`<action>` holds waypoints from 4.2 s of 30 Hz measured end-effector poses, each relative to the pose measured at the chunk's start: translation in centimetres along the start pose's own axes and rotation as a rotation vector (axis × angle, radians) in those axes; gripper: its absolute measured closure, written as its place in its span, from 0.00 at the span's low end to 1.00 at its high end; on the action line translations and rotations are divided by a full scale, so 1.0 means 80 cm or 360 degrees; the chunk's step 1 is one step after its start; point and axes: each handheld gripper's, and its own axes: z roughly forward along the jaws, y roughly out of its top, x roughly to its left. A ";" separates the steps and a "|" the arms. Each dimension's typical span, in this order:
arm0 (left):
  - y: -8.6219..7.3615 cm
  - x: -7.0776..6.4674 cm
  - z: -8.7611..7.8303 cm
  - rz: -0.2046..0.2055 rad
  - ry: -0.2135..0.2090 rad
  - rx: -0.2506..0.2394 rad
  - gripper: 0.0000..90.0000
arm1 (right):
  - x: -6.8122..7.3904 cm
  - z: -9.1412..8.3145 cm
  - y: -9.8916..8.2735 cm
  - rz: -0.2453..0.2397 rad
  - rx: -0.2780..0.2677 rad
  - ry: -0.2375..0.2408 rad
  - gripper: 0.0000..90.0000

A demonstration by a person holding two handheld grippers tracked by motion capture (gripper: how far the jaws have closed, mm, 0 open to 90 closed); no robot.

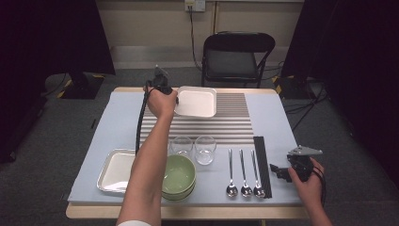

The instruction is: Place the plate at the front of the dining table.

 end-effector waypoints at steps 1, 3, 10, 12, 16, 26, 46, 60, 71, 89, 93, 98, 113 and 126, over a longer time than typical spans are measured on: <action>0.000 0.000 0.001 -0.0004 0.0007 -0.0001 0.99 | 0.000 0.000 0.000 0.0000 0.0000 0.0000 0.14; 0.000 0.000 0.003 -0.0006 0.0001 0.0003 0.99 | 0.000 0.000 0.000 0.0000 0.0001 0.0001 0.14; -0.001 0.001 0.008 -0.0009 0.0018 0.0001 0.99 | 0.000 0.000 0.000 0.0000 0.0000 0.0003 0.14; -0.001 0.001 0.008 -0.0001 0.0020 -0.0001 0.99 | 0.000 0.000 0.000 0.0000 0.0000 0.0003 0.14; -0.001 0.001 0.011 -0.0006 0.0025 0.0002 0.99 | 0.000 0.000 0.000 0.0000 0.0000 0.0002 0.14; -0.002 -0.001 0.018 0.0011 0.0036 0.0011 0.99 | 0.000 0.000 0.000 0.0000 0.0000 0.0003 0.14; -0.006 -0.002 0.033 0.0006 0.0031 0.0030 0.99 | 0.000 0.000 0.000 0.0000 0.0000 0.0003 0.14; -0.007 -0.005 0.043 0.0005 0.0038 0.0054 0.99 | 0.000 0.000 0.000 0.0000 0.0000 0.0003 0.14; -0.008 -0.003 0.047 -0.0009 0.0045 0.0059 0.99 | 0.000 0.000 0.000 0.0000 0.0000 0.0003 0.14; -0.010 0.001 0.059 0.0003 0.0073 0.0081 0.99 | 0.000 0.000 0.000 0.0001 0.0000 -0.0001 0.14; -0.010 0.001 0.061 -0.0003 0.0067 0.0085 0.99 | 0.000 0.000 0.000 0.0001 0.0000 -0.0001 0.14; -0.009 0.001 0.062 -0.0003 0.0069 0.0082 0.99 | 0.000 0.000 0.000 0.0001 0.0000 -0.0001 0.14; -0.010 0.001 0.070 0.0002 0.0087 0.0103 0.99 | 0.000 0.000 0.000 0.0001 0.0000 0.0003 0.14; -0.011 0.001 0.075 0.0004 0.0101 0.0126 0.99 | 0.000 0.000 0.000 -0.0001 -0.0001 0.0005 0.14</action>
